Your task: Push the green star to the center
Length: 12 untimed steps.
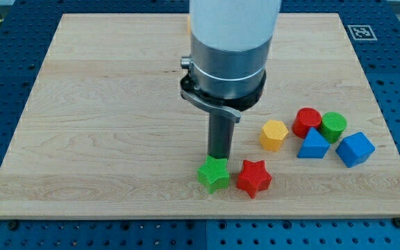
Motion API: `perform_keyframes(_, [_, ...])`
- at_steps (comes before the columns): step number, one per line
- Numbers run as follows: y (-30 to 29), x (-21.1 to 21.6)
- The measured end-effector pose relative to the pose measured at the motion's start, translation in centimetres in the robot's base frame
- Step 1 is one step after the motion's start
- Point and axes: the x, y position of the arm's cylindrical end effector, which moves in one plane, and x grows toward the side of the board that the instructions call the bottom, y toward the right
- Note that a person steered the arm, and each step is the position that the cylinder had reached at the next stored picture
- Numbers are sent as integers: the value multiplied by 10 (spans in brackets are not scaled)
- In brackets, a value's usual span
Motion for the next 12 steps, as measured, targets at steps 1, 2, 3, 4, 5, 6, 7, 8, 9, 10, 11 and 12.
perform_keyframes(1, [-19,0])
perform_keyframes(2, [-45,0])
perform_keyframes(3, [-68,0])
perform_keyframes(4, [-72,12])
perform_keyframes(5, [-74,39])
perform_keyframes(6, [-72,65])
perform_keyframes(7, [-57,75])
perform_keyframes(8, [-35,75])
perform_keyframes(9, [-18,75])
perform_keyframes(10, [-4,75])
perform_keyframes(11, [2,75])
perform_keyframes(12, [-1,72])
